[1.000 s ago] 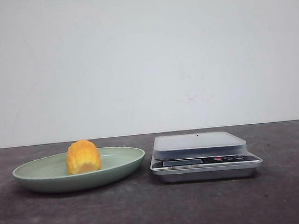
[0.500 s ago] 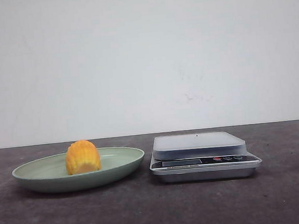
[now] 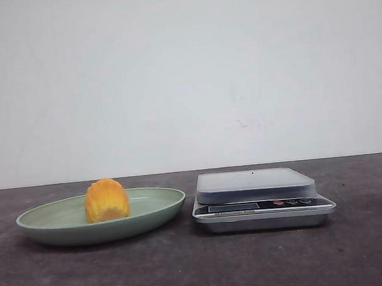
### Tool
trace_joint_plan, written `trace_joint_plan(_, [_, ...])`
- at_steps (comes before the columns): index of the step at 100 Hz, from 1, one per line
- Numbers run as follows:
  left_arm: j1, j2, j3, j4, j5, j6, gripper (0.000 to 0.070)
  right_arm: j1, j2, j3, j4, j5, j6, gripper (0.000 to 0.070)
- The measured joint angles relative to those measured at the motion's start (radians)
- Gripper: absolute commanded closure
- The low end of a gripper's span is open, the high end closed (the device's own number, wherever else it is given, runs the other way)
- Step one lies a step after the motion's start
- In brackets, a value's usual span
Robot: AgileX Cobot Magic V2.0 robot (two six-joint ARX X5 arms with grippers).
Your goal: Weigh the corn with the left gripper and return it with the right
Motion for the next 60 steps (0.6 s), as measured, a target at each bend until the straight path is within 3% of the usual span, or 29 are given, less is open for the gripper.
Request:
trace_joint_plan(15, [-0.118,0.143,0.001,-0.026,-0.056,0.019,0.0375,0.007,0.015,0.035,-0.050,0.000,-0.019,0.0229])
trace_joint_plan(35, [-0.288,0.336,0.001,-0.012,-0.224,0.035,0.0374,0.007,0.016,0.037,-0.079,-0.014,-0.037,0.0188])
trace_joint_plan(60, [-0.402,0.557,0.001,0.066,-0.358,0.039,0.0373,0.007,0.016,0.037,-0.084,-0.017,-0.037,0.0189])
